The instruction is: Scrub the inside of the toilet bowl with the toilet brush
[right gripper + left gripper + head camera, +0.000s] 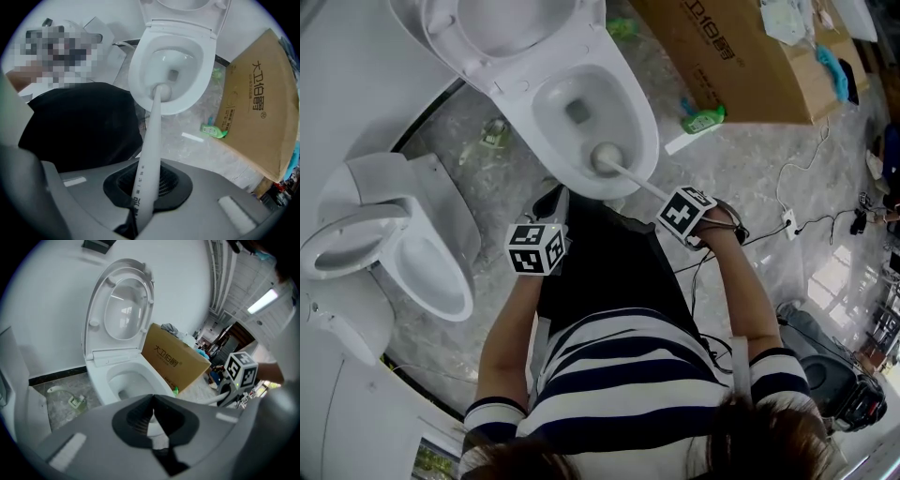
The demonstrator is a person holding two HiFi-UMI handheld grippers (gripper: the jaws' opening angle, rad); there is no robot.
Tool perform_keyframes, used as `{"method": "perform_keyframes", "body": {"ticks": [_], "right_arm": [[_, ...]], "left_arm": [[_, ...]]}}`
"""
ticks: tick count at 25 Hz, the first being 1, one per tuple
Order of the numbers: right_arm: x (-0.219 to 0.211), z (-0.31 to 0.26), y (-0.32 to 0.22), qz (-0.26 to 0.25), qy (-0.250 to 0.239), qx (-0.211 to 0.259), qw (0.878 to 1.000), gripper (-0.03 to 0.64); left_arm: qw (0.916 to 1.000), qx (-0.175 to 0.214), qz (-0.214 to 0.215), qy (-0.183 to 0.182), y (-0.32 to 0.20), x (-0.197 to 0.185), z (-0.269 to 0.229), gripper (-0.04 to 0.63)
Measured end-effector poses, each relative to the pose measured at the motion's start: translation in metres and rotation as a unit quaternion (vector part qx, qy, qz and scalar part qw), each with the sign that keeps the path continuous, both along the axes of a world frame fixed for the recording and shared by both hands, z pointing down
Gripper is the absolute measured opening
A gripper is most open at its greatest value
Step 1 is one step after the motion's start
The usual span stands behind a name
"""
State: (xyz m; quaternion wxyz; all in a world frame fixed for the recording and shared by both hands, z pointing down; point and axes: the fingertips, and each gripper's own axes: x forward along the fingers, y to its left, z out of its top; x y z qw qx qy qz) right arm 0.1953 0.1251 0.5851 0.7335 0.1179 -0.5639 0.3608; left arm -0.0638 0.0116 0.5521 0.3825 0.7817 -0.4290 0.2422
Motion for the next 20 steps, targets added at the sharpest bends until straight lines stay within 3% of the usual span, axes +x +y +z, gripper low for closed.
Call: {"method": "perform_keyframes", "body": {"ticks": [10,20], "right_arm": [[-0.044,0.013,-0.008,0.011,-0.054,-0.005,0.998,0.023],[-0.068,0.027,-0.043,0.008,-0.076,0.012,0.997,0.023]], "left_arm": [[0.9999,-0.002,-0.015,0.000,-0.002,-0.011,-0.002,0.000],[0.9996,-0.007,-0.028,-0.005,-0.009,-0.024,-0.004,0.000]]}}
